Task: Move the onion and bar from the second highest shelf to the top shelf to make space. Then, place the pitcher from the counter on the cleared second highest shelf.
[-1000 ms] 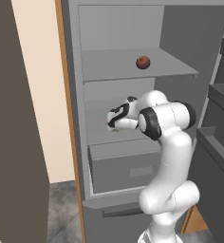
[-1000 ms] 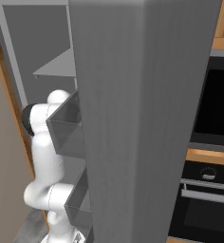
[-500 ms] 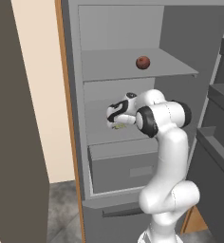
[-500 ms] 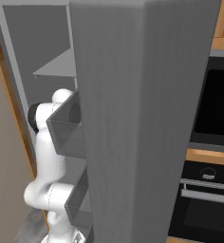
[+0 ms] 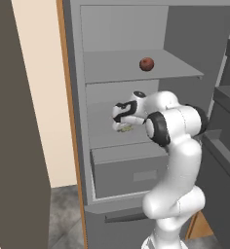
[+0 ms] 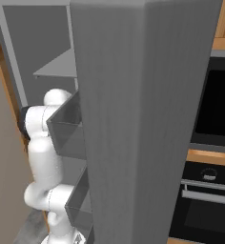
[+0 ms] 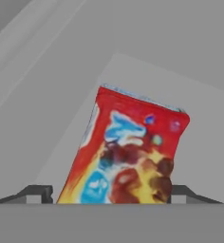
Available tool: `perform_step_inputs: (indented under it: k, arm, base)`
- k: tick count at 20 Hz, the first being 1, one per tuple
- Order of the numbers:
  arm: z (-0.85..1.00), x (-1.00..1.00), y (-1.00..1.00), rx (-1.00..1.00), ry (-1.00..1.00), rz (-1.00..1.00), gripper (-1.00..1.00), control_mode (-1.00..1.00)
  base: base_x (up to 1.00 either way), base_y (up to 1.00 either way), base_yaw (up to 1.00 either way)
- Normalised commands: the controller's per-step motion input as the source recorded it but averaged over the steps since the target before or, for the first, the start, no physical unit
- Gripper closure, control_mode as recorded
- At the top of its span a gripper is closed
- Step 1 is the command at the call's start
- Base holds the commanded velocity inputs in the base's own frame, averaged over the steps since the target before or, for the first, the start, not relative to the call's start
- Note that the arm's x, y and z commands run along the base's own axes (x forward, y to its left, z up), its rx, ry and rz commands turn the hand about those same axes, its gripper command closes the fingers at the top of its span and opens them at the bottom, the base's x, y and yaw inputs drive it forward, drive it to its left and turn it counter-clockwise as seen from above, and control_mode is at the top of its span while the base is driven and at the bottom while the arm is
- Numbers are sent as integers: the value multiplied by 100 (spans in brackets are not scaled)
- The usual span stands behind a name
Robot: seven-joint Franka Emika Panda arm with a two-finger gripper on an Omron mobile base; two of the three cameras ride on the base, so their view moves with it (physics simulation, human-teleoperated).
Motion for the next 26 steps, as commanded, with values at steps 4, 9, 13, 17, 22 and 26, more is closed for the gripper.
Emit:
perform_step_inputs:
  k: [4, 9, 13, 17, 22, 26]
  arm:
    - [67, -100, 0, 0, 0, -3, 100, -100]
    - [95, -100, 0, 0, 0, -4, 100, -100]
    - [100, -100, 0, 0, -2, -1, 100, -100]
    - [100, -86, 0, 0, -4, 0, 100, -100]
    - [100, -44, 8, 0, -13, 0, 100, -100]
    - [100, -22, 0, 0, -16, -1, 100, -100]
  base:
    - [0, 0, 0]
    - [0, 0, 0]
    - [0, 0, 0]
    - [0, 0, 0]
    - [0, 0, 0]
    - [0, 0, 0]
